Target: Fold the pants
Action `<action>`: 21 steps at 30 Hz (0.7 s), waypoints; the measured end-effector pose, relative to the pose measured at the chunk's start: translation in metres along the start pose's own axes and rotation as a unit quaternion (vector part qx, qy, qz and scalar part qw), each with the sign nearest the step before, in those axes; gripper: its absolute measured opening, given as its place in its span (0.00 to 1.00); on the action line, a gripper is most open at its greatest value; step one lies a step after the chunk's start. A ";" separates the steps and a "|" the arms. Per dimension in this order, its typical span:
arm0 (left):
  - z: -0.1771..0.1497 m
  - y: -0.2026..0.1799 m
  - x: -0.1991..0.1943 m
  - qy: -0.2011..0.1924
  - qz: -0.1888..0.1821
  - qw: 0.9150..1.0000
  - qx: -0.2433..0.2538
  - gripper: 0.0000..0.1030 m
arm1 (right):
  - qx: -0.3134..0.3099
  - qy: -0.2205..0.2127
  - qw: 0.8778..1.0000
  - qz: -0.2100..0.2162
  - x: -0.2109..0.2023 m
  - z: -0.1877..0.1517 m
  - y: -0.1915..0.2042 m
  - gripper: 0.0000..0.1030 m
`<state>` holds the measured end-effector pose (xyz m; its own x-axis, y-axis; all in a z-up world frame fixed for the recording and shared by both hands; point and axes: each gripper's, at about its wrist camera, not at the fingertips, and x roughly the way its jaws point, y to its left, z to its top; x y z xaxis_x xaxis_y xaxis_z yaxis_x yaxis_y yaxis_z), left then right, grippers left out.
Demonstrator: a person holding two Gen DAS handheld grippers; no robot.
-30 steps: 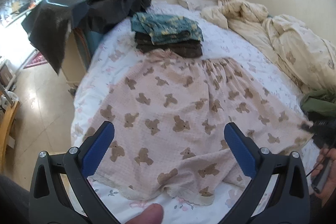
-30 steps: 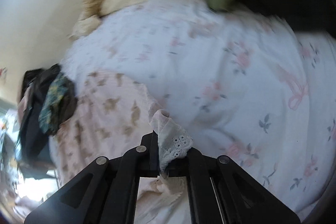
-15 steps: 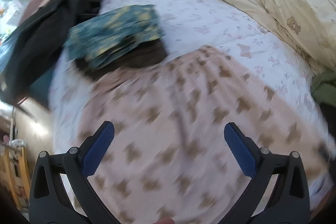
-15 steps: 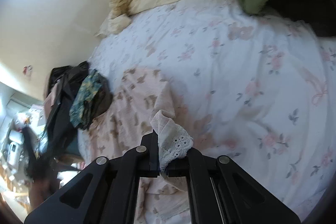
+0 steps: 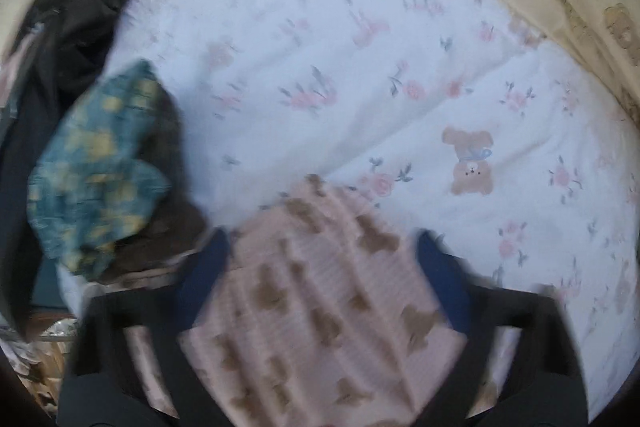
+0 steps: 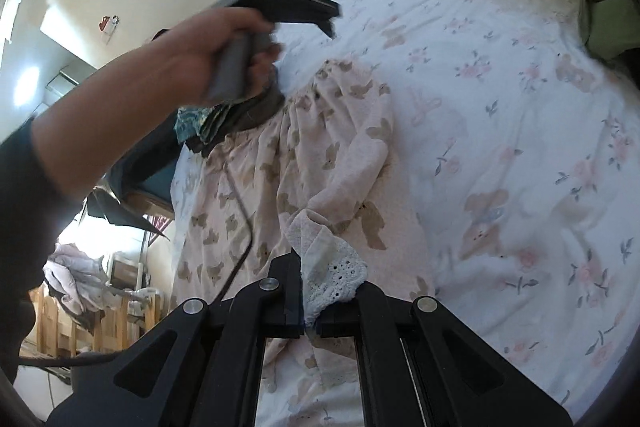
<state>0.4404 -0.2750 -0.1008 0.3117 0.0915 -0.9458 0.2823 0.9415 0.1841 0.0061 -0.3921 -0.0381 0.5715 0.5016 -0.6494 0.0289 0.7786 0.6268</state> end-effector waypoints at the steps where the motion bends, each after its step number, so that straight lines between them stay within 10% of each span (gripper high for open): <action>1: 0.003 -0.003 0.008 0.003 -0.010 1.000 -0.006 0.45 | 0.001 0.001 1.000 0.000 0.001 0.001 0.000 0.02; 13: 0.020 -0.033 0.070 0.065 0.017 0.998 0.012 0.47 | 0.019 0.031 0.999 0.018 0.015 0.003 -0.006 0.02; 15: 0.019 -0.033 0.071 0.059 0.001 0.998 0.010 0.28 | 0.024 0.035 0.999 0.018 0.015 0.003 -0.008 0.02; 16: 0.020 -0.036 0.067 0.048 0.000 0.999 0.023 0.00 | 0.026 0.035 0.999 0.019 0.015 0.004 -0.008 0.02; 21: 0.024 -0.027 0.037 0.019 -0.026 0.999 0.032 0.00 | 0.006 0.027 0.999 0.021 0.009 0.004 0.001 0.02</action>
<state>0.4660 -0.3046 -0.1349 0.2602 0.0558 -0.9639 0.3550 0.9229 0.1493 0.0149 -0.3884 -0.0417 0.5275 0.5538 -0.6443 0.0154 0.7520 0.6590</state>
